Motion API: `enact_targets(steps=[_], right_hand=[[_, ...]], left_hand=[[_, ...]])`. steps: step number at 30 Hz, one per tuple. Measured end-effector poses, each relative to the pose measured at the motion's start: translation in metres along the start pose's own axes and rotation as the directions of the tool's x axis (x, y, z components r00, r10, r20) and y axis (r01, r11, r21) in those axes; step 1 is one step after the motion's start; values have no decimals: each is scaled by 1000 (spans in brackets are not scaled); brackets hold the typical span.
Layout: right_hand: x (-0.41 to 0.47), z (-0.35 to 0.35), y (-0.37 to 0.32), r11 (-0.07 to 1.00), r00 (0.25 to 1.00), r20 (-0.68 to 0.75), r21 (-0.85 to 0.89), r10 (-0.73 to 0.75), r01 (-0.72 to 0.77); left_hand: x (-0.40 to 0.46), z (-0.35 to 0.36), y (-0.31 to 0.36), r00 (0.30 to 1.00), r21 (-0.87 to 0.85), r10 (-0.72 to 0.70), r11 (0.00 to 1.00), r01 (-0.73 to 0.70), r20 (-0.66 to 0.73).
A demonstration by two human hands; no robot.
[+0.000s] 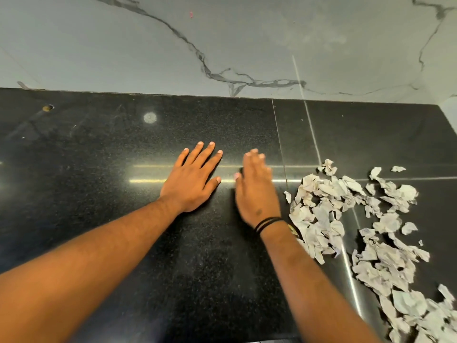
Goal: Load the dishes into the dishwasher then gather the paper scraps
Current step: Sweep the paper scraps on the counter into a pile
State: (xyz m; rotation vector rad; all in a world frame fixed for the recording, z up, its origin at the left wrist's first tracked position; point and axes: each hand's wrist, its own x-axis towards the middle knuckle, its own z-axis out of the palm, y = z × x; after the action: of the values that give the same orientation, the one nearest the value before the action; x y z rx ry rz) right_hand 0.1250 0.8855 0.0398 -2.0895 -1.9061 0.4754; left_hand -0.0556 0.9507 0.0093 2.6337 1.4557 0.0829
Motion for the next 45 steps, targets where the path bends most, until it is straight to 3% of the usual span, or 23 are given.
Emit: enact_targets(steps=[2,4,7,12,15,19,21,27,31,33,37,40,42,45], right_hand=[[-24,18,-15,995,990,103,0,-97,97],[-42,29,-7,986,988,103,-110,-115,126],[-53,23,28,978,999,25,-204,-32,36],[-52,1,77,977,991,-70,-173,116,-126],[-70,-2,63,986,997,-68,-163,25,-36],[-111,17,24,982,985,55,-90,-164,169],[-124,27,23,974,979,73,-105,-191,198],[-119,11,70,988,999,-27,-153,-27,23],[-111,1,95,996,988,-145,-56,56,-65],[-116,2,89,999,983,-179,-26,36,-41],[-125,11,71,981,985,-57,-119,-162,154],[-120,9,74,984,987,-64,-106,-147,140],[-119,9,74,988,989,-67,-93,-132,125],[-119,9,75,998,994,-103,-62,-23,17]], left_hand=[[0,0,0,1000,-1,3,1000,-3,2],[0,0,-1,1000,-7,7,1000,-7,1],[0,0,-2,1000,-21,9,1000,-9,-3],[-1,-2,-1,1000,-39,12,999,-12,-3],[-2,-3,0,1000,-42,14,999,-14,-6],[-2,-2,0,1000,-40,6,999,-6,-8],[-1,-2,0,1000,-37,8,999,-8,-2],[-1,0,-2,1000,-38,11,999,-11,-2],[-1,1,-2,1000,-47,17,999,-17,-6],[-2,2,-3,1000,-54,15,998,-15,-5],[-1,1,-4,1000,-72,11,997,-12,-20],[-2,1,-4,999,-76,18,997,-20,-29],[0,1,2,997,-103,-35,994,28,-65],[27,-11,36,962,-140,-226,969,205,-155]])
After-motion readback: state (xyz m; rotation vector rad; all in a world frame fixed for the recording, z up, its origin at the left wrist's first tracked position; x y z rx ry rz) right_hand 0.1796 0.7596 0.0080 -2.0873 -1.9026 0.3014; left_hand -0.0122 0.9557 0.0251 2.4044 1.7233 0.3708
